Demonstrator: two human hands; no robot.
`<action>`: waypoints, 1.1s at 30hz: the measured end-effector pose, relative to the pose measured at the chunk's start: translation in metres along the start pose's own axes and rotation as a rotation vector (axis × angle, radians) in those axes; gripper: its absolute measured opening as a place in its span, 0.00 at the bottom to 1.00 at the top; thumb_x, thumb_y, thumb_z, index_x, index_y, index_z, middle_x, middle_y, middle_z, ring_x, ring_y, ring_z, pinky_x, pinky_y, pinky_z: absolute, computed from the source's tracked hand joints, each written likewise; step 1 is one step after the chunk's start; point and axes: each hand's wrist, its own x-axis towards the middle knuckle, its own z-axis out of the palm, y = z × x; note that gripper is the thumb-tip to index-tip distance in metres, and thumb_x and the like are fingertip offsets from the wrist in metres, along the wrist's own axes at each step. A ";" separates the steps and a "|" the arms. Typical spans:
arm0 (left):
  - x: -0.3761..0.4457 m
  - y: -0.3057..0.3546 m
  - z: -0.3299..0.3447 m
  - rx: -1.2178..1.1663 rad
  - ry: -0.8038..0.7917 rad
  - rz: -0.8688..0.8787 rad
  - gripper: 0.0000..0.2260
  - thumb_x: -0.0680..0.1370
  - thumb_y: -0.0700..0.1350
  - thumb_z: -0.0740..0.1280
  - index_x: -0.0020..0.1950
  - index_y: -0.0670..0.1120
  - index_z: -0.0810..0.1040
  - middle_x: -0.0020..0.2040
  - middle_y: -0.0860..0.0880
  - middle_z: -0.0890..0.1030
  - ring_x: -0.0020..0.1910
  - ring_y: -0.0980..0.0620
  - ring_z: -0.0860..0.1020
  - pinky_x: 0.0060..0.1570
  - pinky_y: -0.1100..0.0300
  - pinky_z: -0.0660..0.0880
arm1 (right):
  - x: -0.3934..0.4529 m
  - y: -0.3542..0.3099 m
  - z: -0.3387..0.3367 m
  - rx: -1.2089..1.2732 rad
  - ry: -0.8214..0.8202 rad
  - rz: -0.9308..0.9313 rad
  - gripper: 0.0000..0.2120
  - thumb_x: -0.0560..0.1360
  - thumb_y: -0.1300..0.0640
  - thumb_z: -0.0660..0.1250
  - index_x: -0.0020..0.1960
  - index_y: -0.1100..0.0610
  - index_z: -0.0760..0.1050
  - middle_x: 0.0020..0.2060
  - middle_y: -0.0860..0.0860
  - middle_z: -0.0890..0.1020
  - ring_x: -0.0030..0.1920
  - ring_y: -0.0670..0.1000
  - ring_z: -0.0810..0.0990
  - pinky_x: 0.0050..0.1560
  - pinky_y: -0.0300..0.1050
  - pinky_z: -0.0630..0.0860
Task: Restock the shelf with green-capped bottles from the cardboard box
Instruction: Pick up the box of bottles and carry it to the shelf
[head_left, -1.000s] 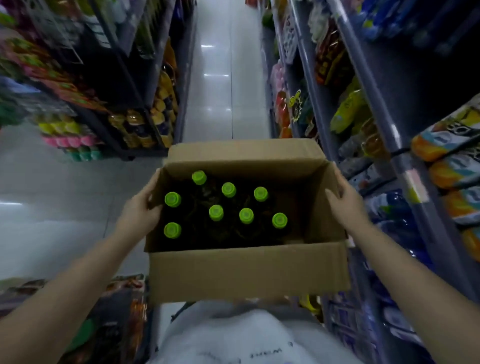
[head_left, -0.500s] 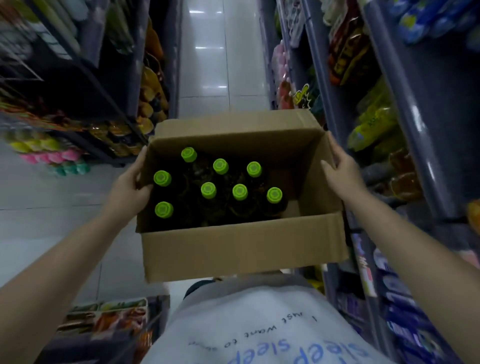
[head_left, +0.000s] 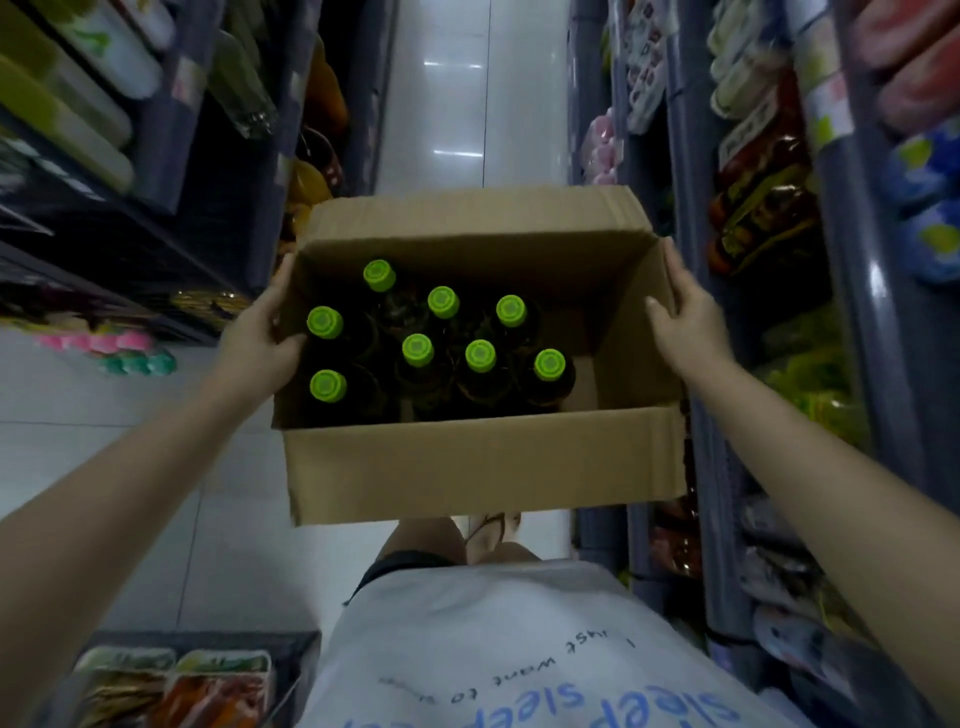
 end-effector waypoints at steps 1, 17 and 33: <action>0.017 0.003 0.000 0.014 -0.003 -0.002 0.37 0.75 0.36 0.66 0.73 0.68 0.56 0.65 0.52 0.75 0.61 0.52 0.75 0.57 0.55 0.73 | 0.015 -0.003 0.002 -0.001 0.000 0.010 0.29 0.80 0.57 0.59 0.75 0.38 0.53 0.66 0.51 0.74 0.55 0.46 0.74 0.54 0.44 0.75; 0.315 -0.034 0.063 0.113 -0.119 -0.063 0.36 0.77 0.39 0.63 0.71 0.73 0.52 0.67 0.46 0.75 0.62 0.47 0.74 0.58 0.54 0.72 | 0.271 0.021 0.115 -0.024 0.048 0.185 0.31 0.79 0.62 0.59 0.76 0.41 0.53 0.72 0.53 0.68 0.71 0.53 0.69 0.70 0.49 0.67; 0.497 -0.281 0.298 0.188 -0.109 -0.153 0.39 0.75 0.38 0.64 0.66 0.78 0.52 0.59 0.48 0.79 0.57 0.48 0.78 0.59 0.52 0.74 | 0.431 0.302 0.348 -0.065 0.062 0.214 0.31 0.78 0.60 0.61 0.75 0.40 0.55 0.60 0.42 0.70 0.59 0.38 0.68 0.58 0.27 0.63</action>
